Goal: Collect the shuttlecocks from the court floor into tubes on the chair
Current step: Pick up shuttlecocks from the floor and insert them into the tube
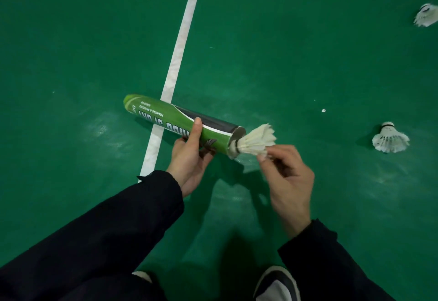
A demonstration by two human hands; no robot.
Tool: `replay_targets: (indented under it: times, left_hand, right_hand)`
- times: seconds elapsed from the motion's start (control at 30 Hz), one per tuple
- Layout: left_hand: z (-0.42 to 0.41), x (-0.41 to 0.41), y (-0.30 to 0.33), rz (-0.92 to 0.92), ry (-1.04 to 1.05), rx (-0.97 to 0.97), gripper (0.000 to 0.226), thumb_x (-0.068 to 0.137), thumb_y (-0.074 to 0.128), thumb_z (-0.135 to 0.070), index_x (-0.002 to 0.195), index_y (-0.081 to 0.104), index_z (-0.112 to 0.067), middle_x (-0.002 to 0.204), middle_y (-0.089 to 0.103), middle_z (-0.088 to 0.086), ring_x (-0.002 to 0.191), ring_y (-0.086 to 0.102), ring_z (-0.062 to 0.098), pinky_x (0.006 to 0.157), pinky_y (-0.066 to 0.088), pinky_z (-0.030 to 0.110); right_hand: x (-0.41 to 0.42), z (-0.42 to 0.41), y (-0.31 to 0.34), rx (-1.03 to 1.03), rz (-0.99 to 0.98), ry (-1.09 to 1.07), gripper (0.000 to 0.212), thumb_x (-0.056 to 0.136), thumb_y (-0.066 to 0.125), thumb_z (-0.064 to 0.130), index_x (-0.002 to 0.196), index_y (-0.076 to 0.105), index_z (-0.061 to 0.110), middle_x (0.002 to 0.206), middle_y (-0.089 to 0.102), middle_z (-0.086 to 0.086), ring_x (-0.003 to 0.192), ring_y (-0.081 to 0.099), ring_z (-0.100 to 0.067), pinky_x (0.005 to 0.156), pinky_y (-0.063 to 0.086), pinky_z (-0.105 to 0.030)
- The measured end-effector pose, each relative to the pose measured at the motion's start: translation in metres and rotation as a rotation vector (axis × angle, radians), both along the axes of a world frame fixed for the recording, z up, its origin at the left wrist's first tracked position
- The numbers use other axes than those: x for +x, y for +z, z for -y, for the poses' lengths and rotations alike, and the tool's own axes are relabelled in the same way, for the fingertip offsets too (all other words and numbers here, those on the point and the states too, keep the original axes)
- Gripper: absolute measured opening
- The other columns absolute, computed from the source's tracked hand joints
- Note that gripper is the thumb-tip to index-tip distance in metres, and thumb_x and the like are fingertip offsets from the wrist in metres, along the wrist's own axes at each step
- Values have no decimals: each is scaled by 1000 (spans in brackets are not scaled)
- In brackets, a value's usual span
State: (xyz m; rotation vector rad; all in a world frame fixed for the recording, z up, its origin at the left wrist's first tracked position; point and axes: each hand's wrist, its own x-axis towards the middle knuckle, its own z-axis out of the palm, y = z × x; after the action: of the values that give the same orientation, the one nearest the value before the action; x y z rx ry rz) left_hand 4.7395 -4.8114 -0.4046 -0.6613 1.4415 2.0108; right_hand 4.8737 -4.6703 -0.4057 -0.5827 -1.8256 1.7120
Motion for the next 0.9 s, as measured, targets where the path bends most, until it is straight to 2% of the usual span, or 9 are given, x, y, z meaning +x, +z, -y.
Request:
replay_targets:
  times: [0.17,0.23,0.3,0.37,0.43,0.53,0.67,0.8,0.9]
  left_hand:
    - [-30,11,31,-41,-91,30,61,98,64,-44,136,59,4,122,73,18,100,73,23,89,62,34]
    - [-46,11,50,-65,-153,38,63,98,65,-43,139,56,4,125,72,20,102,73,24,87,62,34]
    - [-67,11,66,-114,-177,52,65,97,68,-41,141,50,3,123,73,19,99,74,24,83,61,34]
    - [-94,13,78,-136,-201,85,71,90,73,-41,141,47,0,109,76,11,90,76,20,79,61,33]
    - [-124,18,77,-137,-273,107,78,80,76,-43,140,46,-3,105,75,7,88,76,17,80,61,31]
    - [-169,23,65,-88,-417,142,73,84,74,-42,139,48,-2,115,76,13,96,77,21,78,61,29]
    - [-218,25,59,-4,-589,225,61,96,67,-40,136,54,3,118,76,18,93,76,22,72,62,27]
    - [-242,27,71,42,-774,271,59,93,68,-39,135,51,0,118,75,20,111,73,29,86,60,34]
    - [-247,13,79,56,-817,335,60,94,67,-38,135,51,2,115,76,20,104,75,28,90,62,37]
  right_hand:
    - [-2,-2,20,238,148,244,22,95,69,13,115,75,17,109,65,6,93,62,-2,84,51,-19]
    - [-2,-15,40,281,304,496,28,98,63,21,125,64,16,113,57,8,79,59,-7,75,50,-25]
    - [-5,-34,61,330,448,610,21,98,62,27,116,55,21,98,52,8,70,55,-12,71,49,-35]
    - [-8,-60,78,248,550,578,13,99,61,26,107,54,19,84,58,3,68,62,-21,67,55,-44]
    - [-8,-86,85,92,636,539,19,99,58,19,114,58,6,75,61,-6,64,65,-27,61,61,-48]
    - [11,-112,84,-36,607,355,21,97,62,15,118,63,18,70,58,1,60,57,-17,50,52,-33]
    - [48,-129,78,226,456,-134,25,83,72,35,100,61,49,92,64,20,56,47,-8,57,45,-28]
    - [45,-132,96,312,593,-170,27,86,61,46,113,62,39,94,63,17,72,61,-4,71,56,-33]
    - [26,-134,113,171,640,-134,18,101,58,31,116,66,28,76,66,14,59,66,-8,51,51,-21]
